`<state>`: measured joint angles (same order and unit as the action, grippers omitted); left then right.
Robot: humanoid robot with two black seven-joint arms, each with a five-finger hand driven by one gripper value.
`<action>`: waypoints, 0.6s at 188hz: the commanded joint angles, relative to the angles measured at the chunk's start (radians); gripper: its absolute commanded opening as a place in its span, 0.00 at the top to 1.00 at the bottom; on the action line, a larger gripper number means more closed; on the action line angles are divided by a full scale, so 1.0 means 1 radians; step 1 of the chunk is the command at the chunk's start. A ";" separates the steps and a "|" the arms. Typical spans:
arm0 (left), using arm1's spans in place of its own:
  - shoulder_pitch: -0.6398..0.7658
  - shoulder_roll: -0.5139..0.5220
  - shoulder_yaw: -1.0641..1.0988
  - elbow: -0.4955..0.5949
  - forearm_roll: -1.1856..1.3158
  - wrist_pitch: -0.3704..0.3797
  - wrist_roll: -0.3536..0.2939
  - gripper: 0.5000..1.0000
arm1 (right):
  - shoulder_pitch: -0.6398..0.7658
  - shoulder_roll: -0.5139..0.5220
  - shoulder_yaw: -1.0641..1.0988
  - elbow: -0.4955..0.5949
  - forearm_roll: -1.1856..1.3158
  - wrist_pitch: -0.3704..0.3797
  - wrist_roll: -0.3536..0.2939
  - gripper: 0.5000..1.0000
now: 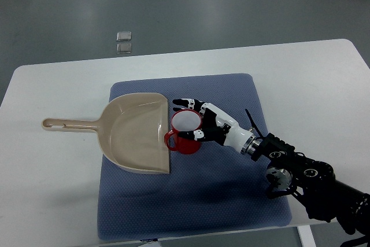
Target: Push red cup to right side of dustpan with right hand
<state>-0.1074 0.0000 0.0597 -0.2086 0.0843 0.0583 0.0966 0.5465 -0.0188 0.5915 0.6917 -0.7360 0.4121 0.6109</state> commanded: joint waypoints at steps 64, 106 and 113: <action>0.000 0.000 0.000 0.000 0.000 0.000 0.000 0.00 | 0.072 -0.118 0.004 0.000 0.155 0.056 0.000 0.14; 0.000 0.000 0.002 -0.002 0.000 0.000 0.000 0.00 | 0.142 -0.170 0.042 -0.051 0.529 -0.002 0.000 0.14; 0.000 0.000 0.002 -0.002 0.000 0.000 0.000 0.00 | 0.148 -0.176 0.065 -0.067 0.638 -0.021 -0.048 0.14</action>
<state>-0.1074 0.0000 0.0599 -0.2086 0.0844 0.0583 0.0966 0.6700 -0.1787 0.6134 0.6607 -0.3327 0.4333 0.6109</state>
